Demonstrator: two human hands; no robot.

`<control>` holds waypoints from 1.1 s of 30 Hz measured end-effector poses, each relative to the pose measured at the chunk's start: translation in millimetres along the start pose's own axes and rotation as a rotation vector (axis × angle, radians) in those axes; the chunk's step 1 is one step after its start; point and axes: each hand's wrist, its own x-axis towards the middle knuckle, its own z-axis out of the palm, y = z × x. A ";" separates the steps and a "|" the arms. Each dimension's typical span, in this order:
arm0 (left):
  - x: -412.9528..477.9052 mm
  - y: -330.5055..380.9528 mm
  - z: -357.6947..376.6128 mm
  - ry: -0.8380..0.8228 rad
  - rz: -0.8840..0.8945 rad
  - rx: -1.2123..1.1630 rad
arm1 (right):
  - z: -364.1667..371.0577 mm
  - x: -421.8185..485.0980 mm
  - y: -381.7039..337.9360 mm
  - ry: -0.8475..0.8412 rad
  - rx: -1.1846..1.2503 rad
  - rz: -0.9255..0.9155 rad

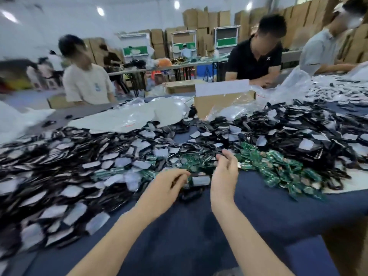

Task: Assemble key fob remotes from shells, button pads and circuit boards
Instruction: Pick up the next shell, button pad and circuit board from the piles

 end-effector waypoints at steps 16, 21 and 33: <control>70.4 -45.9 -8.4 0.008 -0.043 0.318 | 46.2 76.2 27.9 -0.324 -0.889 -0.683; 95.2 -40.9 8.4 -0.179 0.027 0.553 | 41.2 82.0 29.5 -0.287 -0.961 -0.642; 79.1 -49.6 3.6 0.005 0.004 0.160 | 36.8 88.5 38.0 -0.469 -1.231 -0.496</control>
